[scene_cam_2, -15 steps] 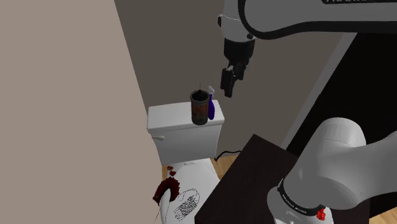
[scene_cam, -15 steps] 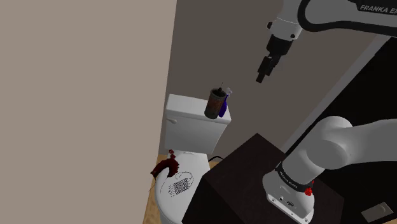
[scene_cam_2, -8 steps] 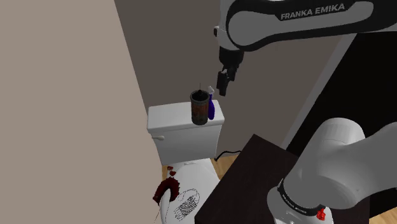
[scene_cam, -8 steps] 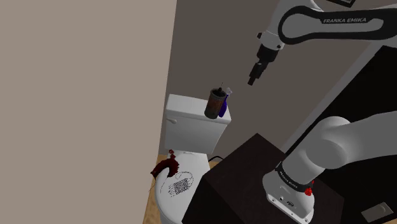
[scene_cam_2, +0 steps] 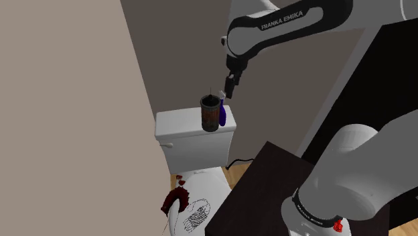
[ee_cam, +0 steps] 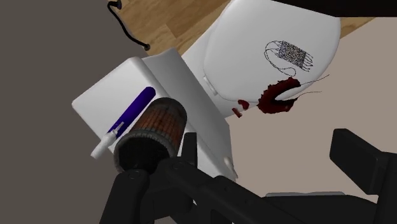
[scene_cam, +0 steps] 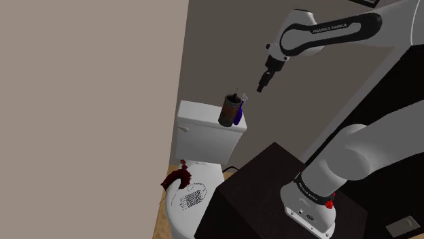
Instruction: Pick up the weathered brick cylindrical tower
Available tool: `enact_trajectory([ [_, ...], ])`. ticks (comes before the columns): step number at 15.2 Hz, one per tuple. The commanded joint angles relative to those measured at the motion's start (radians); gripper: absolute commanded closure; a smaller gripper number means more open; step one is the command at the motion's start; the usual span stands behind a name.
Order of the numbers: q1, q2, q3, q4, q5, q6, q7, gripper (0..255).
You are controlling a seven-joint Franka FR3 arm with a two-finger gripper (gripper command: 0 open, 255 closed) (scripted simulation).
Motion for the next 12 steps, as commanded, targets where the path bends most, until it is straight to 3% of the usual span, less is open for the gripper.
enact_trajectory([
  [1, 0.008, 0.078, -0.038, 0.025, 0.022, 0.063, -0.057, 0],
  [6, 0.031, 0.282, -0.116, 0.125, 0.135, 0.177, -0.227, 0],
  [12, 0.012, 0.545, -0.144, 0.298, 0.353, 0.244, -0.466, 0],
])
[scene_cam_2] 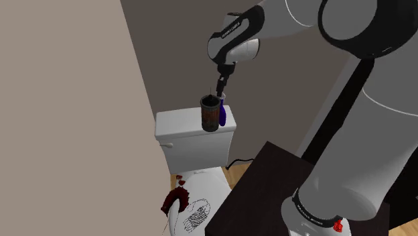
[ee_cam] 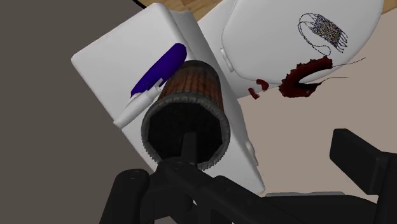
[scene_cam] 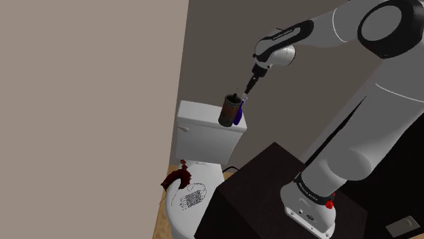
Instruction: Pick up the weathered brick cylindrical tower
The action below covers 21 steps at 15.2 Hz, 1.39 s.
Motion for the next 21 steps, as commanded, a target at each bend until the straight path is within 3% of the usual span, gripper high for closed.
enact_trajectory([
  [1, -0.019, 0.095, 0.006, 0.069, 0.082, 0.014, -0.083, 0],
  [7, -0.121, 0.346, 0.070, 0.308, 0.248, 0.000, -0.255, 0],
  [17, -0.142, 0.414, 0.100, 0.301, 0.292, 0.071, -0.292, 0],
  [18, -0.144, 0.416, 0.101, 0.301, 0.294, 0.072, -0.294, 255],
  [21, -0.143, 0.415, 0.101, 0.300, 0.294, 0.072, -0.294, 255],
])
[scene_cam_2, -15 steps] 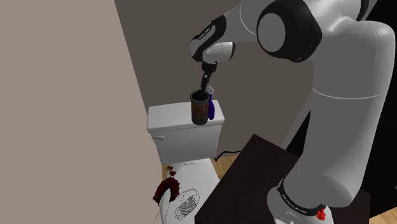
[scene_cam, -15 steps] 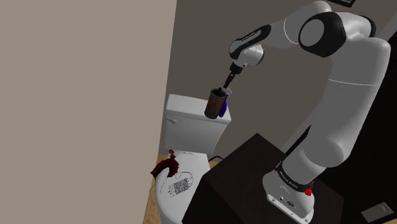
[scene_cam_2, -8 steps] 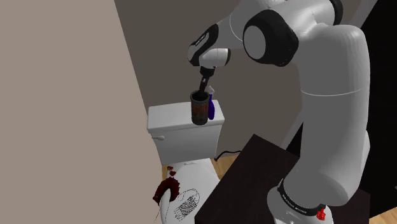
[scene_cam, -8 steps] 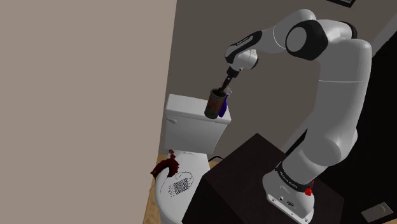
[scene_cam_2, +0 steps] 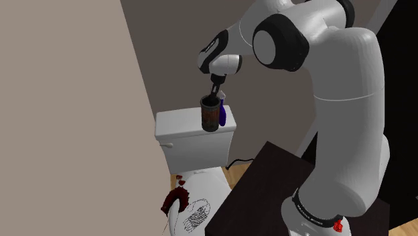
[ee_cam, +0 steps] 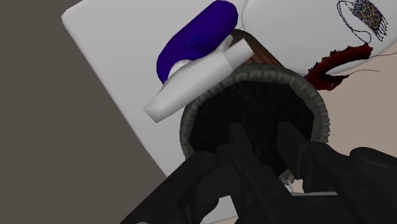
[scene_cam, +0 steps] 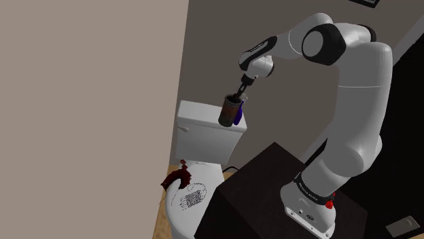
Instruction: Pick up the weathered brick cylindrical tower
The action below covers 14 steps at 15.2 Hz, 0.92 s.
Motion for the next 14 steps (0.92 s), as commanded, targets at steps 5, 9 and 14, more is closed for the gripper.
enact_trajectory([
  [5, 0.000, 0.001, 0.000, 0.000, 0.000, 0.000, 0.000, 255],
  [9, 0.009, -0.027, -0.012, 0.003, -0.019, -0.029, 0.016, 255],
  [14, 0.021, -0.070, -0.029, 0.011, -0.048, -0.076, 0.040, 255],
])
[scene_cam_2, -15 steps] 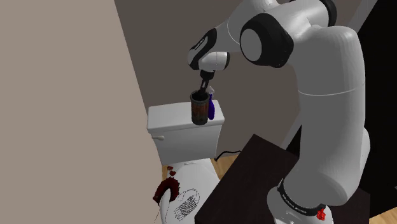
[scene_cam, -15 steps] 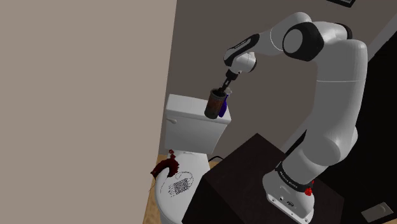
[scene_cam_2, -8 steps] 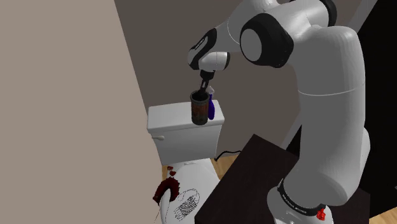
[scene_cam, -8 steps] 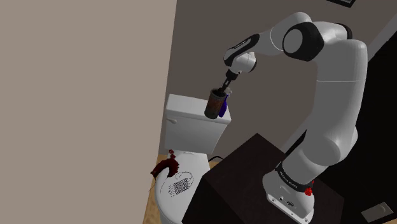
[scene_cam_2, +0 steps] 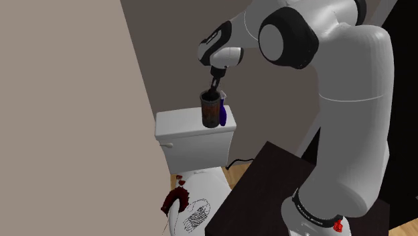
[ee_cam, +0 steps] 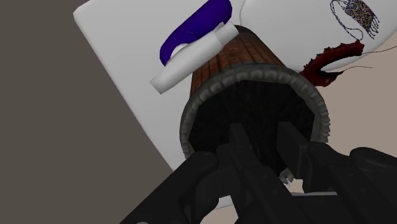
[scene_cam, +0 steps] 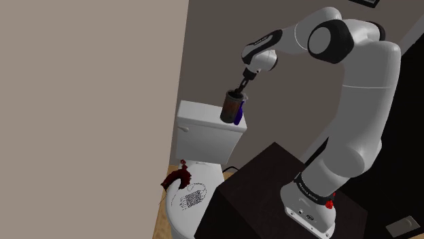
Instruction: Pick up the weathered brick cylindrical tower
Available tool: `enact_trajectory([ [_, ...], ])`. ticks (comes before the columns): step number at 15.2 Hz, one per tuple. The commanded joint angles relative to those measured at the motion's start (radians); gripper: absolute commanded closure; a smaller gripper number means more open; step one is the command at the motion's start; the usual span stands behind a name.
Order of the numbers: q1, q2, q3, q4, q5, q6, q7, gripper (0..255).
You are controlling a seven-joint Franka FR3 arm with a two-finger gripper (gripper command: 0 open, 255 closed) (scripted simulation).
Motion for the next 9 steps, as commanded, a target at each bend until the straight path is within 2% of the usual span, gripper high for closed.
enact_trajectory([
  [1, 0.005, -0.020, -0.007, -0.001, -0.012, -0.016, 0.008, 255],
  [9, 0.016, -0.067, -0.024, 0.019, -0.046, -0.078, 0.036, 255],
])
